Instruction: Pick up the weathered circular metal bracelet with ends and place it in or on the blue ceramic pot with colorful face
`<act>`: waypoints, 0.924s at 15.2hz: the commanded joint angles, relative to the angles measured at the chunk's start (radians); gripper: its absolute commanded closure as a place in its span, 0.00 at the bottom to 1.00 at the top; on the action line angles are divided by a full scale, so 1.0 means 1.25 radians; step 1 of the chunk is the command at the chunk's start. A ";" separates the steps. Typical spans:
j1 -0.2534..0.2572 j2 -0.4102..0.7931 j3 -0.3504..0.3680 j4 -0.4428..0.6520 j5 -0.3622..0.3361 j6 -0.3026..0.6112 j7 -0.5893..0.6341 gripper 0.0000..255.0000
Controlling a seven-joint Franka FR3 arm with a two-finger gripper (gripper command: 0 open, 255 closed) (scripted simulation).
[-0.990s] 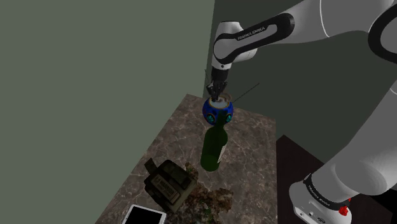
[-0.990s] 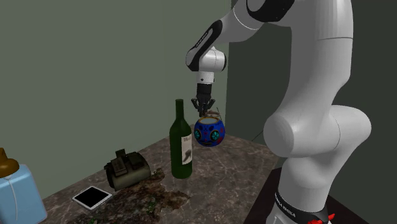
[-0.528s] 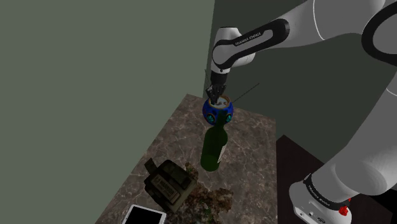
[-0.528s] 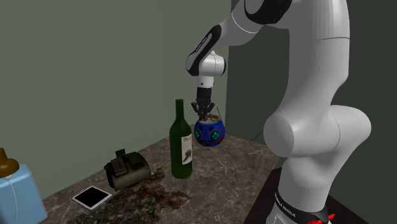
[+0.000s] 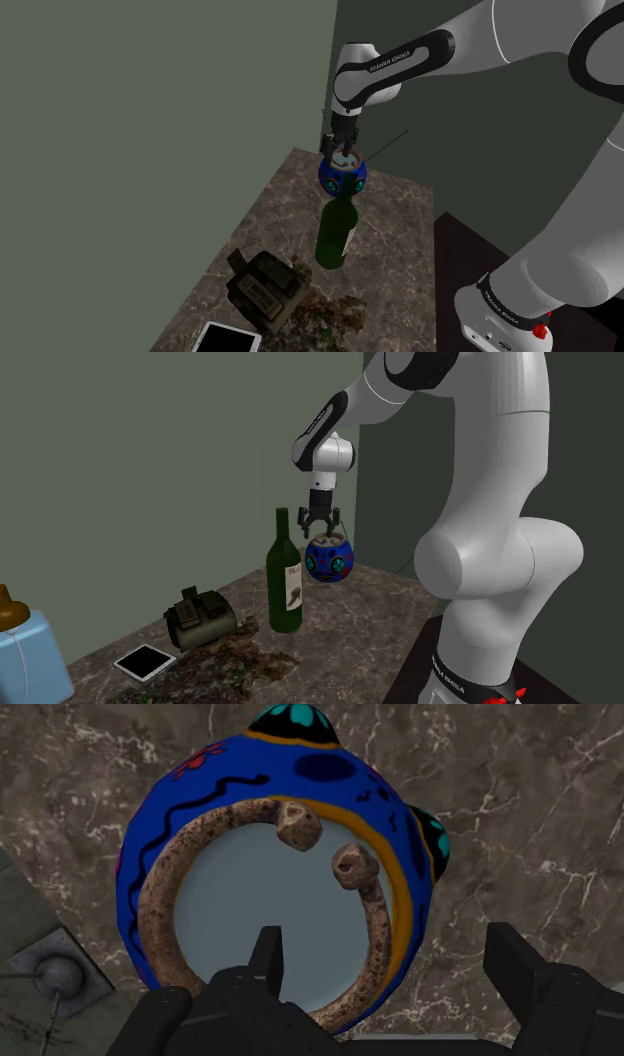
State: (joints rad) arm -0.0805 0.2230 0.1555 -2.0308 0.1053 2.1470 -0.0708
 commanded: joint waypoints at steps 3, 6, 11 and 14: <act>-0.002 -0.011 -0.001 0.014 0.000 -0.025 0.000 0.00; -0.007 -0.037 -0.003 0.059 0.000 -0.096 -0.001 0.00; -0.007 -0.037 -0.003 0.059 0.000 -0.096 -0.001 0.00; -0.007 -0.037 -0.003 0.059 0.000 -0.096 -0.001 0.00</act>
